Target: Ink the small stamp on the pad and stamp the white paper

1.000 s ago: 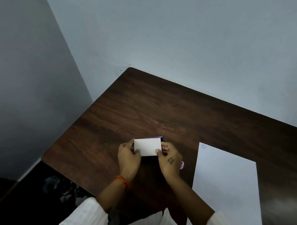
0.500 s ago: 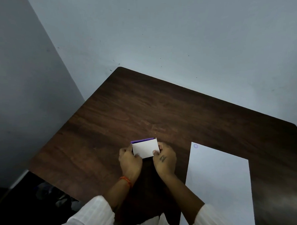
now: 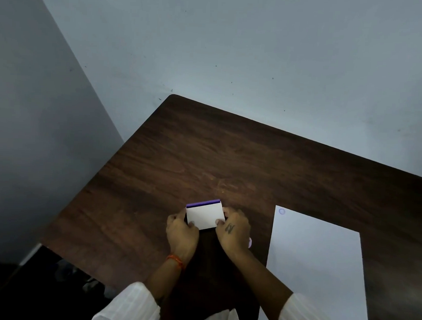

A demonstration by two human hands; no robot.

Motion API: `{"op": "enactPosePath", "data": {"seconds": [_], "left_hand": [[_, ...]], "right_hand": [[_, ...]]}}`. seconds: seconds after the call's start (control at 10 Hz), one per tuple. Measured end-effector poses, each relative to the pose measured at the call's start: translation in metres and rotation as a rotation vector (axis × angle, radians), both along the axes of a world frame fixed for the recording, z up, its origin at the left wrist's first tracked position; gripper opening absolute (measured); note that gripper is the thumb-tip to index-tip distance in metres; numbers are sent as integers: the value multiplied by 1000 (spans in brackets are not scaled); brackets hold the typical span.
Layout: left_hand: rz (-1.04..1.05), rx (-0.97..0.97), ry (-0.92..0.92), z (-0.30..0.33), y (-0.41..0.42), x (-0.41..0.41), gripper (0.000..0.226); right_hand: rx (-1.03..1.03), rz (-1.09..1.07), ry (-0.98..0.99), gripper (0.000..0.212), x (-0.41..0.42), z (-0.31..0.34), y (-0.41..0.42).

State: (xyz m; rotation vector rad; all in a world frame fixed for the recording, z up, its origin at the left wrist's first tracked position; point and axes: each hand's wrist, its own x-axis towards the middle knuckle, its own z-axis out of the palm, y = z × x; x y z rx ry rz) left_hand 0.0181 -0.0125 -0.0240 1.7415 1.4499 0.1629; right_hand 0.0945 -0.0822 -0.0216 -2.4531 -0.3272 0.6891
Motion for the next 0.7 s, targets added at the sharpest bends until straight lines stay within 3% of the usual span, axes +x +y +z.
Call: {"op": "enactPosePath", "data": {"seconds": [0.6, 0.7], "left_hand": [[-22, 31, -65, -4, 14, -8, 37], [-46, 177, -79, 4, 11, -8, 40]], "right_hand": [[-6, 118, -74, 41, 6, 2, 1], [58, 91, -167, 41, 3, 11, 1]]}}
